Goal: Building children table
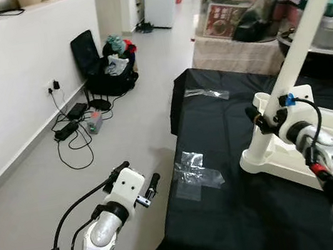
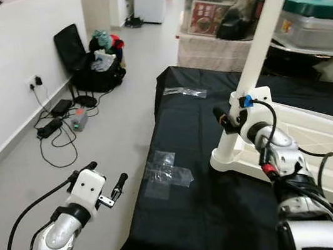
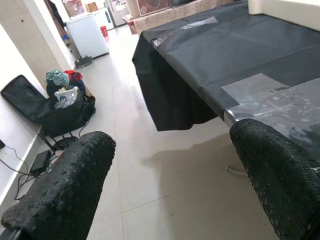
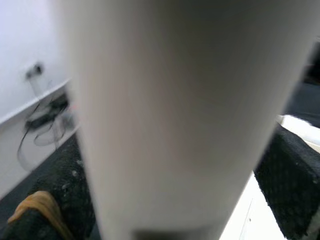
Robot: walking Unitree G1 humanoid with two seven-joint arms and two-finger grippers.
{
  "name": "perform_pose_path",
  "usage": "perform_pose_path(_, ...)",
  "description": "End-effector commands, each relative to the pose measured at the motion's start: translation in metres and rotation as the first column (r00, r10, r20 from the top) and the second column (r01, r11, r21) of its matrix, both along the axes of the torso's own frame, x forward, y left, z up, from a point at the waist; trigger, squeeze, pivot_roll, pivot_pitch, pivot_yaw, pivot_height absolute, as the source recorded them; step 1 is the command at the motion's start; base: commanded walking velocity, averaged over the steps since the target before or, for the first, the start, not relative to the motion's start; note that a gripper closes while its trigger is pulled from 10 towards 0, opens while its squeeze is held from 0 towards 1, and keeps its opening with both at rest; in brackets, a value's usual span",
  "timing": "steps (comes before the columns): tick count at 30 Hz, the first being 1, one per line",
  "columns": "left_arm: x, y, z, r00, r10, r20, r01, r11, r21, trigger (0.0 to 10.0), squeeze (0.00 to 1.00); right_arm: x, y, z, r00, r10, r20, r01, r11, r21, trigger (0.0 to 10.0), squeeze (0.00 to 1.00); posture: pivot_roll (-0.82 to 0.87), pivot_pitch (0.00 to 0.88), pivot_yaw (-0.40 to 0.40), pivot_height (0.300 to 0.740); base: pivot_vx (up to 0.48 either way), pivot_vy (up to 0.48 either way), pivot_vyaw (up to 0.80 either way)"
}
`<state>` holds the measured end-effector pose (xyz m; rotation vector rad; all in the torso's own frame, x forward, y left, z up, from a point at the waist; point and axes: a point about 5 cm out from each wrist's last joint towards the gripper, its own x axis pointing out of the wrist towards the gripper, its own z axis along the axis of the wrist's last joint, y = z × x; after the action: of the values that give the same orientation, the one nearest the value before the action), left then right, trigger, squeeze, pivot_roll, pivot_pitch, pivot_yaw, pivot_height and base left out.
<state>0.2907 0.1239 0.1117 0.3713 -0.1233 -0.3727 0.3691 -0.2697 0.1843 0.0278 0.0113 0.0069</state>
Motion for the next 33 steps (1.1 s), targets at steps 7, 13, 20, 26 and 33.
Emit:
perform_pose_path(7,-0.003,0.0,-0.005,1.0,0.005,-0.017,-0.005,1.0,0.008,10.0,0.0,0.001,0.006,-0.001,0.998,-0.003,0.069,-0.002,0.997,0.078,0.0,0.0,0.09,0.0,-0.163,0.74,0.0,0.0,0.0)
perform_pose_path(13,-0.004,-0.002,-0.006,1.0,0.0,-0.021,0.0,1.0,0.007,10.0,0.0,-0.004,0.002,-0.005,0.997,0.012,0.07,-0.017,0.997,0.072,0.0,0.0,0.07,0.0,-0.157,0.74,0.0,0.0,0.0)
perform_pose_path(20,-0.005,-0.004,-0.008,1.0,-0.007,-0.026,0.007,1.0,0.005,10.0,0.0,-0.014,-0.015,-0.019,0.99,-0.14,0.015,0.139,0.988,0.068,0.0,0.0,0.06,0.0,-0.155,0.74,0.0,0.0,0.0)
perform_pose_path(26,-0.007,-0.004,-0.009,0.999,-0.01,-0.032,0.01,1.0,0.004,10.0,0.0,-0.046,-0.065,-0.046,0.842,-0.529,-0.106,0.536,0.842,0.052,0.0,0.0,0.05,0.0,-0.148,0.74,0.0,0.0,0.0)
perform_pose_path(33,-0.008,-0.005,-0.012,0.999,-0.018,-0.041,0.018,1.0,0.004,10.0,0.0,-0.127,-0.119,-0.086,0.372,-0.906,-0.201,0.916,0.394,-0.079,0.0,0.0,0.03,0.0,-0.135,0.74,0.0,0.0,0.0)
